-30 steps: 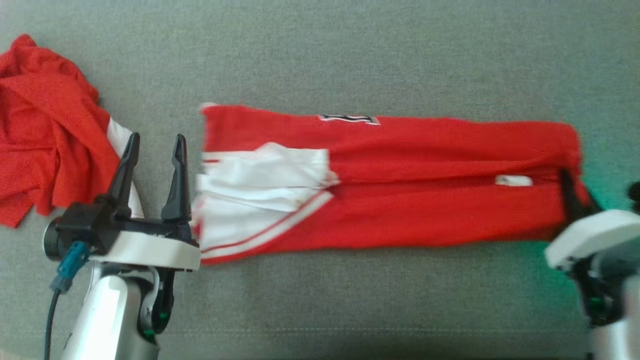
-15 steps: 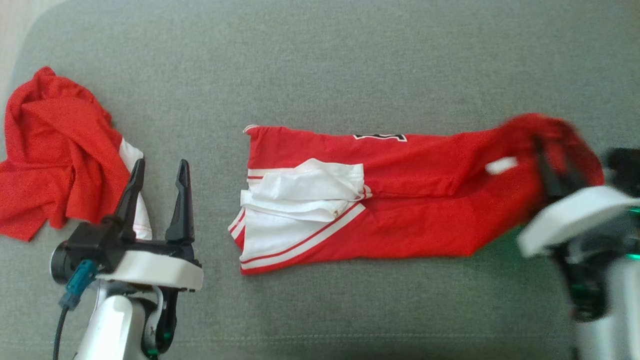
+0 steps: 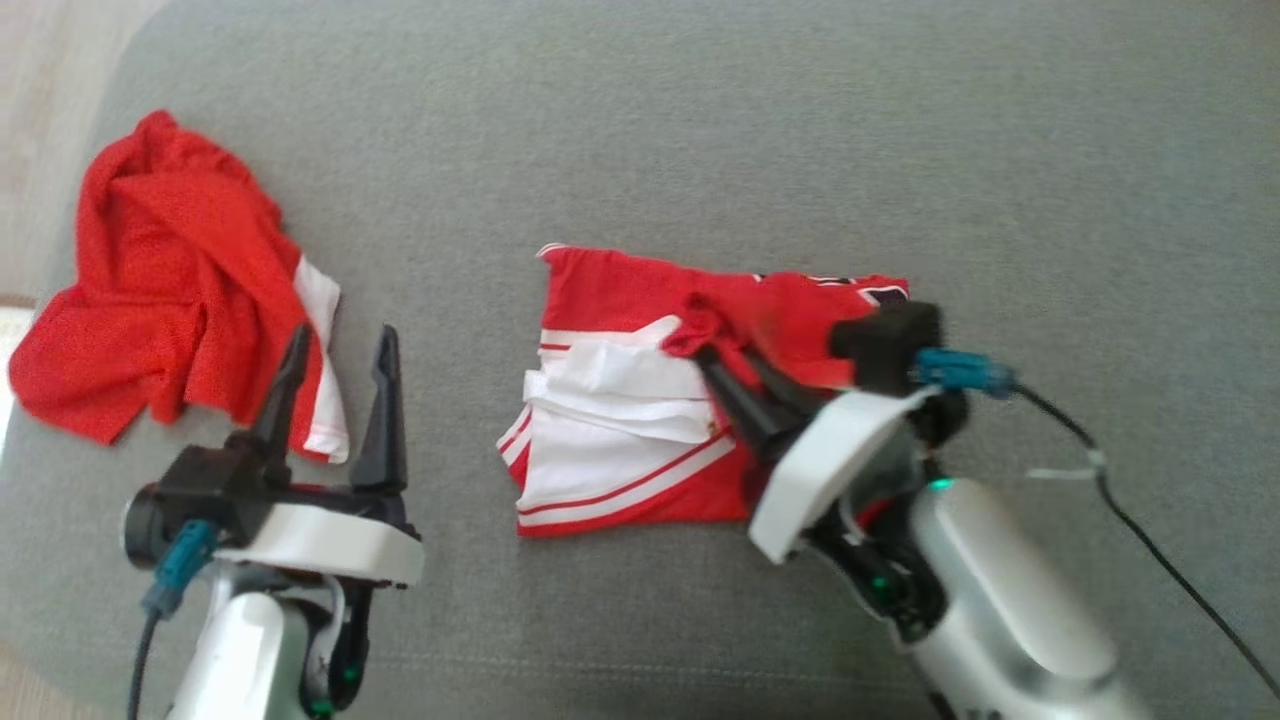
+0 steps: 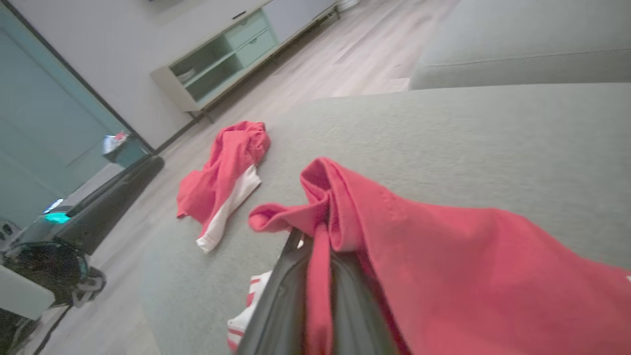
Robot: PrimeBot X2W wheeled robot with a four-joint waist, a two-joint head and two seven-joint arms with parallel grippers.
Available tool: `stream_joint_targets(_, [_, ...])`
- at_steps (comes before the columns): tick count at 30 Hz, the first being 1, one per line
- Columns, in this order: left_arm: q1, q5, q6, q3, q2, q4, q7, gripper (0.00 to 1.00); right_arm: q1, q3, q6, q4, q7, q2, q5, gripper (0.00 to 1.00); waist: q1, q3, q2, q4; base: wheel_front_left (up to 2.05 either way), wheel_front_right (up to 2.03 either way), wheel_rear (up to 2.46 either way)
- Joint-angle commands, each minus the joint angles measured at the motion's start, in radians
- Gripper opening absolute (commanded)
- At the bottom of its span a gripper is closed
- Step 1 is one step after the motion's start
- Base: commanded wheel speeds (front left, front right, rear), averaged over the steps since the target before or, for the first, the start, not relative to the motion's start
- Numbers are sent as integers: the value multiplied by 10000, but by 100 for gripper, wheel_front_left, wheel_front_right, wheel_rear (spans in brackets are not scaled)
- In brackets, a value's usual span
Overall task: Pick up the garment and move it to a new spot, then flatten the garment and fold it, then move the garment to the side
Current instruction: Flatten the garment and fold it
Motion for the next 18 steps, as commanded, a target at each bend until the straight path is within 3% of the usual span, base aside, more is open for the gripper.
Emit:
stream_joint_targets(1, [-370, 15, -11, 241, 20, -261, -68, 100, -639, 565, -9, 117, -400, 153, 292, 0, 0, 113, 0, 205, 0, 0, 0])
stream_joint_targets(14, [-667, -46, -106, 59, -193, 83, -113, 100, -2287, 2368, -9, 3108, -2197, 155, 1858, 0, 0, 464, 0, 728, 0, 0, 0])
stream_joint_targets(16, [-696, -47, -108, 67, -214, 120, -119, 100, -2485, 2563, -9, 3339, -2463, 155, 1974, 100, 0, 503, 0, 721, 0, 0, 0])
stream_joint_targets(18, [-714, -47, -109, 87, -224, 149, -123, 100, -2668, 2765, -9, 3414, -2762, 155, 2025, 100, 0, 521, 0, 689, 0, 0, 0])
